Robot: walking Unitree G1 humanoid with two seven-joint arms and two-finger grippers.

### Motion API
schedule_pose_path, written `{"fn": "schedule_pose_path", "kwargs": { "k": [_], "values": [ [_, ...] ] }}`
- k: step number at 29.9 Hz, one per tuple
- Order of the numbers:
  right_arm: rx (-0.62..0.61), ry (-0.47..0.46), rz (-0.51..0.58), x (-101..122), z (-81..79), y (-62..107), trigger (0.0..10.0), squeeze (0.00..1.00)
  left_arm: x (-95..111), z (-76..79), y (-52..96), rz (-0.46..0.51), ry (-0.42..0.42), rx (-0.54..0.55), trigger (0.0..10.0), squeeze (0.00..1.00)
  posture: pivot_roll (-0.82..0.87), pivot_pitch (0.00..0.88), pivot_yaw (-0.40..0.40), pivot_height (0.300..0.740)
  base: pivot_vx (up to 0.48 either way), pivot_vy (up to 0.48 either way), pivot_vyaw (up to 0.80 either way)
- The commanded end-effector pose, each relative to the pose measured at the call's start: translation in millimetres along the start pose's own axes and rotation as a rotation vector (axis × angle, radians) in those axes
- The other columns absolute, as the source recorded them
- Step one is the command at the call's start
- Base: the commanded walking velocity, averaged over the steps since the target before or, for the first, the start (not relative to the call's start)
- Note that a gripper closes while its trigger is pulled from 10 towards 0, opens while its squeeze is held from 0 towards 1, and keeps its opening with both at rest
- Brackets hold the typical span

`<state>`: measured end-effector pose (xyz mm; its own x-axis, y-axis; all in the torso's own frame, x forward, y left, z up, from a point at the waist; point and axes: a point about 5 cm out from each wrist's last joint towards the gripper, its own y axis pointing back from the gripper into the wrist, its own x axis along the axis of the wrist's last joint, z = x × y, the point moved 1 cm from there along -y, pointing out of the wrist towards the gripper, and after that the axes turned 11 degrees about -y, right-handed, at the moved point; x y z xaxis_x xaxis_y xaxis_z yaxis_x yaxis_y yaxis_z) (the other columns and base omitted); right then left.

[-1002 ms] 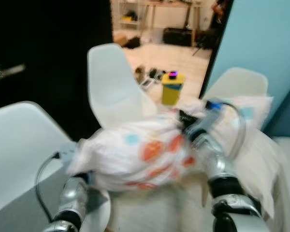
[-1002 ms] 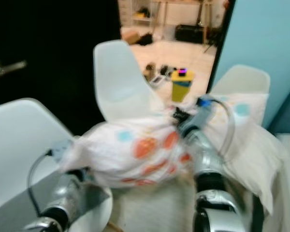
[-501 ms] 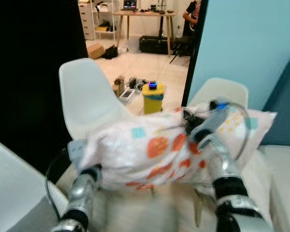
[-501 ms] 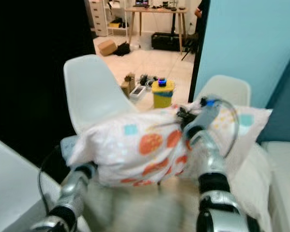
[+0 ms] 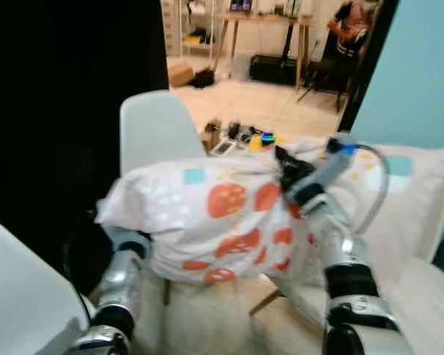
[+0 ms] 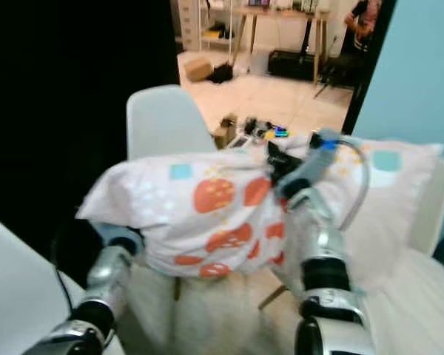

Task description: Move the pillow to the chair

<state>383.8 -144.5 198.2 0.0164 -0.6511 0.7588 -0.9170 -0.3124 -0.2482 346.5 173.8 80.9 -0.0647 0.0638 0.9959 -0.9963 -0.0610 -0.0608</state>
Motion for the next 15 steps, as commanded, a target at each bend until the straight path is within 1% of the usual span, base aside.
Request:
{"fn": "schedule_pose_path", "kwargs": {
  "k": [1,2,6,9,15],
  "values": [
    [0.069,0.035,0.057,16.4,-10.7,-2.7,10.0,0.0,2.8,13.1,-1.7,0.015,0.002,-0.043,10.0,0.0,0.08,0.0,0.004,0.729,0.48,0.0,0.0],
    [0.069,0.035,0.057,16.4,-10.7,-2.7,10.0,0.0,2.8,13.1,-1.7,0.015,0.002,-0.043,10.0,0.0,0.08,0.0,0.004,0.729,0.48,0.0,0.0],
    [0.101,0.032,0.036,12.6,-15.6,-0.7,10.0,0.0,3.0,14.6,-1.5,0.017,0.002,-0.048,10.0,0.0,0.08,0.0,0.006,0.729,0.48,0.0,0.8],
    [0.077,0.01,0.037,9.6,-14.9,-2.4,10.0,0.0,3.6,15.7,-1.7,0.018,0.001,-0.058,10.0,0.0,0.09,0.0,0.007,0.729,0.48,0.0,0.0],
    [0.078,0.011,0.034,8.7,-16.2,-4.6,10.0,0.0,5.0,19.0,-2.4,0.024,0.003,-0.078,10.0,0.0,0.09,0.0,0.008,0.729,0.48,0.0,0.0]
  ]
}}
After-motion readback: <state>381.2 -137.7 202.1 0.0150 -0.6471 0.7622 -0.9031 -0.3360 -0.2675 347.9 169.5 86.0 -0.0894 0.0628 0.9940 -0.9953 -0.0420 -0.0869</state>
